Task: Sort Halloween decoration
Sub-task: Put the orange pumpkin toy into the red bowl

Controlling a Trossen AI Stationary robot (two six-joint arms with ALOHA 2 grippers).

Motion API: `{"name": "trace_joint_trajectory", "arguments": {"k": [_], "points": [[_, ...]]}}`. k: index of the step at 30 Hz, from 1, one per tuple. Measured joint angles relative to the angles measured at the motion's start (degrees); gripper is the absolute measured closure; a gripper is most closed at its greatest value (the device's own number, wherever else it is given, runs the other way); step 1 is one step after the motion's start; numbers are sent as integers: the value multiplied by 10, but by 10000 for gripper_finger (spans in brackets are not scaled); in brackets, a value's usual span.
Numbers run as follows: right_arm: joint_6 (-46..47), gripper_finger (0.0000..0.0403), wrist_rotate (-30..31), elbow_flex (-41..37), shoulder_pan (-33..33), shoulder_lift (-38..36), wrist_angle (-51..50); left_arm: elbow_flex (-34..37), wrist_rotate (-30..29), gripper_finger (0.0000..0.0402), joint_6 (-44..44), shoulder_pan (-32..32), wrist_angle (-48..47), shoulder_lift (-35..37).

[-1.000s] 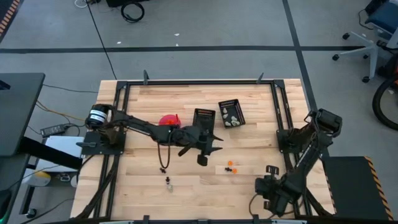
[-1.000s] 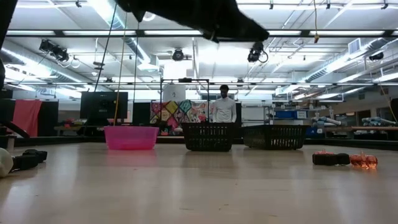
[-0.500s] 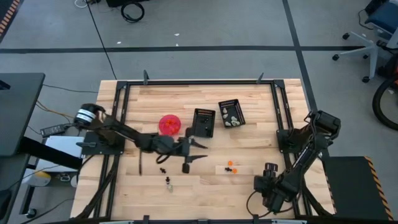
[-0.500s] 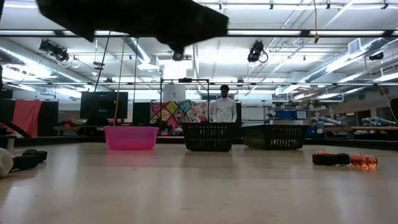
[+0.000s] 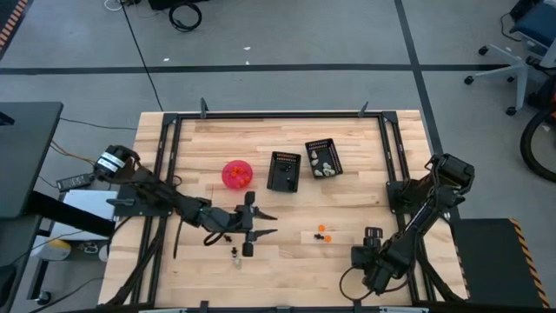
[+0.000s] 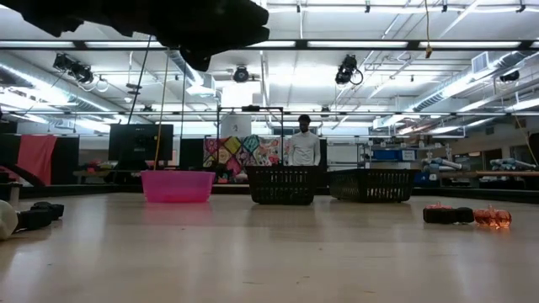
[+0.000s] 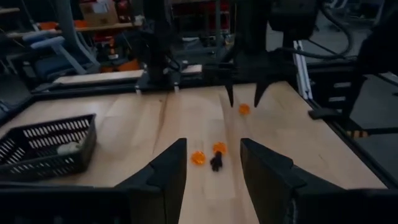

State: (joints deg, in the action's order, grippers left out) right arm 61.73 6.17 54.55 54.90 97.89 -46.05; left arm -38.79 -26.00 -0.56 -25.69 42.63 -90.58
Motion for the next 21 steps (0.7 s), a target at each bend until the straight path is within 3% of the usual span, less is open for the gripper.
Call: {"name": "trace_joint_trajectory", "arguments": {"k": [14,21], "points": [[-7,213,2,-33,0,-1,45,0,-22,246,-15,-13,-17,0],[-6,262,20,-34,1,-1,48,-1,-86,246,102,-47,-14,7]]}}
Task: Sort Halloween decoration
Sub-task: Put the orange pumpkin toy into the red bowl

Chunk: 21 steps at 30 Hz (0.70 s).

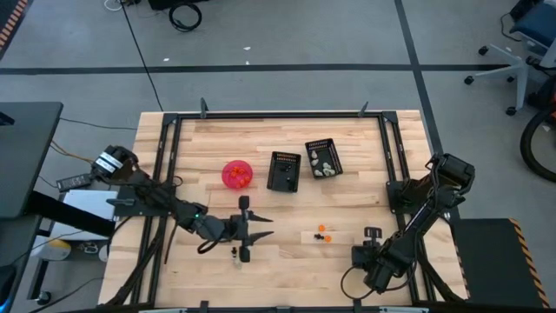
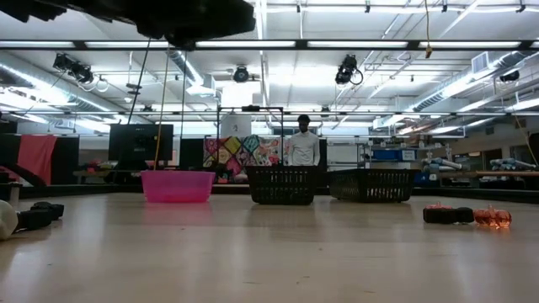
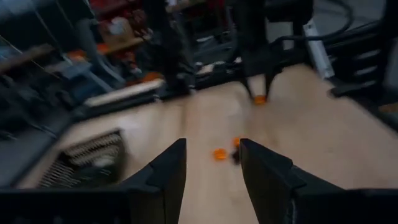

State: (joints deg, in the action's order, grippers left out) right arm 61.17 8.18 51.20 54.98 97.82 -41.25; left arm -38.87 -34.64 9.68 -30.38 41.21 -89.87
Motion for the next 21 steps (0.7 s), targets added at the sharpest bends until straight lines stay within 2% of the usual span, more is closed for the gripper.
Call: {"name": "trace_joint_trajectory", "arguments": {"k": [5,12,16,21], "points": [[1,290,11,0,0,0,-1,0,-51,246,89,-3,-6,1],[-2,294,15,0,-17,0,-6,0,-113,246,152,24,-61,1],[-21,294,21,0,-30,0,-10,0,-128,246,165,48,-72,1],[-91,295,45,8,-52,2,-11,0,-210,246,170,64,-98,1]]}}
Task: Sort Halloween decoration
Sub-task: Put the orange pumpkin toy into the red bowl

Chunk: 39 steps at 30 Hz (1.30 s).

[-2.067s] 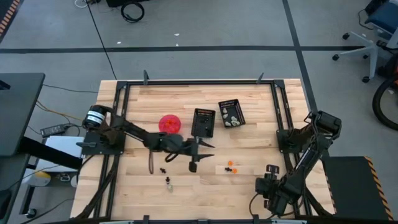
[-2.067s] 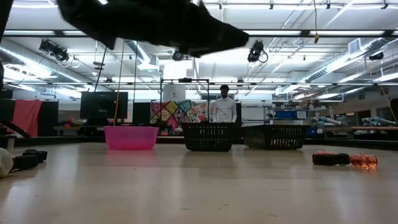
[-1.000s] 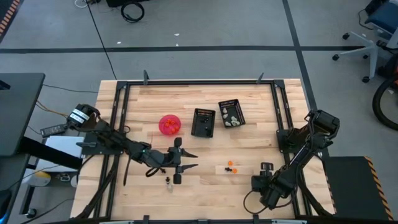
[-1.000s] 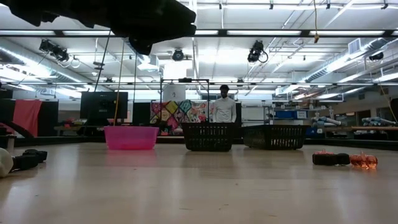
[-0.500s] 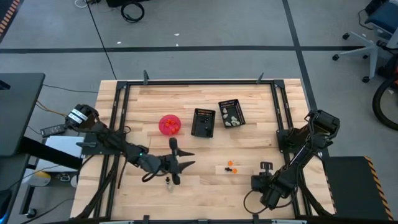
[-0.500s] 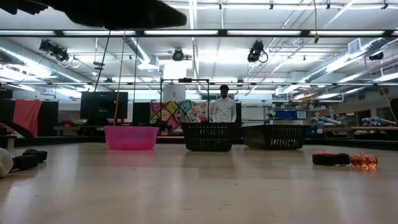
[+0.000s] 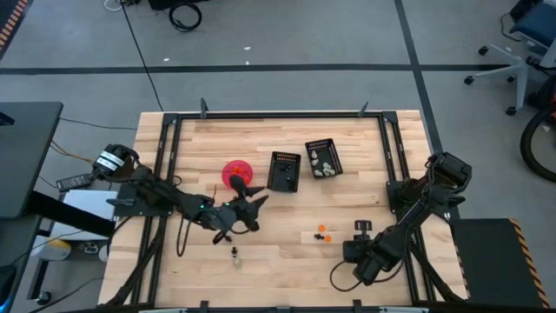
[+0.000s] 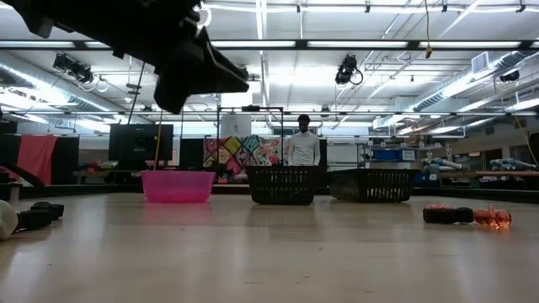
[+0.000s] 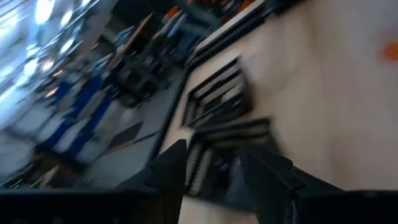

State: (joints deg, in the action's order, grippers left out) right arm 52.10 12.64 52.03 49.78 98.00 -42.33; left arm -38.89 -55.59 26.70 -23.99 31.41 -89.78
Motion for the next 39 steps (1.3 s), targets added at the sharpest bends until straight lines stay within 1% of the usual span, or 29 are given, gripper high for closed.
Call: {"name": "trace_joint_trajectory", "arguments": {"k": [2,3,6,8,10,13,15,17,20,25,28,30,35,39], "points": [[-41,295,4,7,-13,0,3,0,-38,246,-7,0,-15,0],[-60,295,5,12,-21,0,1,0,-45,246,-12,-3,-24,0],[-114,295,11,24,-50,0,0,0,-40,246,-19,-19,-55,10],[-148,295,20,32,-72,0,2,0,-23,246,-35,-29,-79,22],[-183,295,35,38,-95,0,10,7,22,246,-61,-35,-112,46],[-242,295,44,45,-130,0,36,47,103,246,-99,-42,-114,100],[-287,295,44,48,-155,0,66,81,135,246,-131,-49,-111,146],[-333,295,44,48,-181,0,108,114,147,246,-163,-60,-93,195],[-399,296,43,48,-220,0,175,161,148,246,-211,-73,-53,261],[-495,296,35,48,-287,1,304,216,147,246,-286,-69,-20,335],[-536,296,10,49,-325,4,372,226,146,246,-308,-63,-7,352],[-551,296,6,53,-348,13,412,226,147,246,-312,-61,-2,355],[-578,296,5,93,-396,44,450,226,146,246,-316,-61,26,355],[-586,296,-9,144,-427,92,482,226,146,246,-321,-72,45,355]]}}
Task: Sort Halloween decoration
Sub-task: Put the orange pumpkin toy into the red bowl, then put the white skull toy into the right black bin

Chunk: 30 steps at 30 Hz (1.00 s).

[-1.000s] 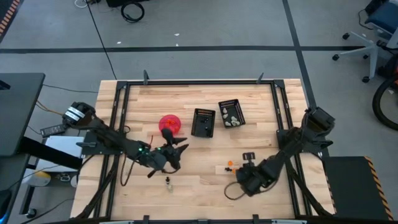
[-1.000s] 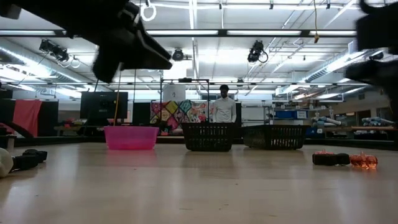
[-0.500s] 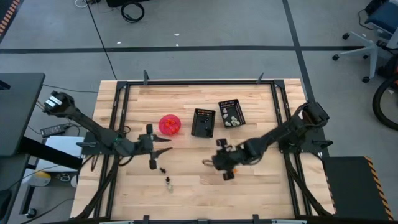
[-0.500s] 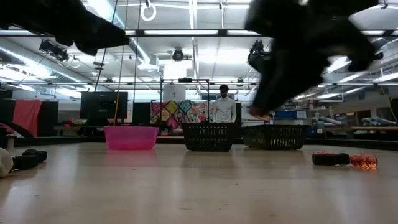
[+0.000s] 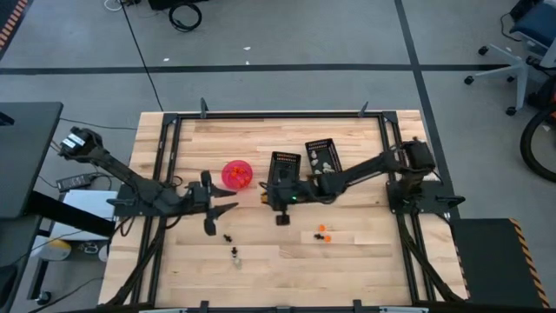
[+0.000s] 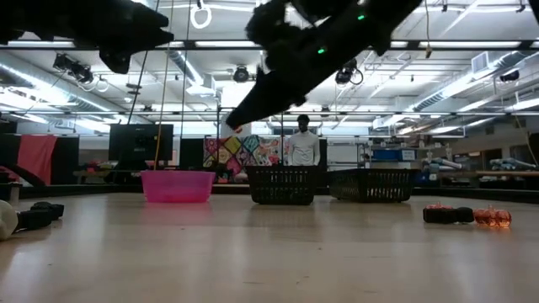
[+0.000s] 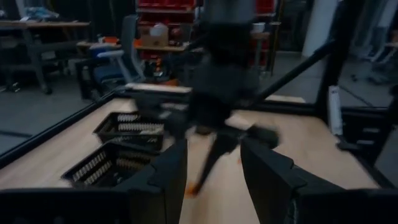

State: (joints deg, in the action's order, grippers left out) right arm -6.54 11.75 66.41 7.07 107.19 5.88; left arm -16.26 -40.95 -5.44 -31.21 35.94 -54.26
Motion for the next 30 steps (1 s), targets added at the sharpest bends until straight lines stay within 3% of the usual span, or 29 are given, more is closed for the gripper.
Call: {"name": "trace_joint_trajectory", "arguments": {"k": [13,18,23,30], "points": [[-10,296,-13,177,-79,157,46,-1,0,246,9,-17,19,-1],[6,290,-22,193,-98,175,31,0,-1,246,3,-19,11,-1],[19,253,-68,196,-116,175,31,-1,-1,246,2,-18,4,-1],[7,222,-70,195,-122,166,4,-1,-1,246,1,-17,-6,-1]]}}
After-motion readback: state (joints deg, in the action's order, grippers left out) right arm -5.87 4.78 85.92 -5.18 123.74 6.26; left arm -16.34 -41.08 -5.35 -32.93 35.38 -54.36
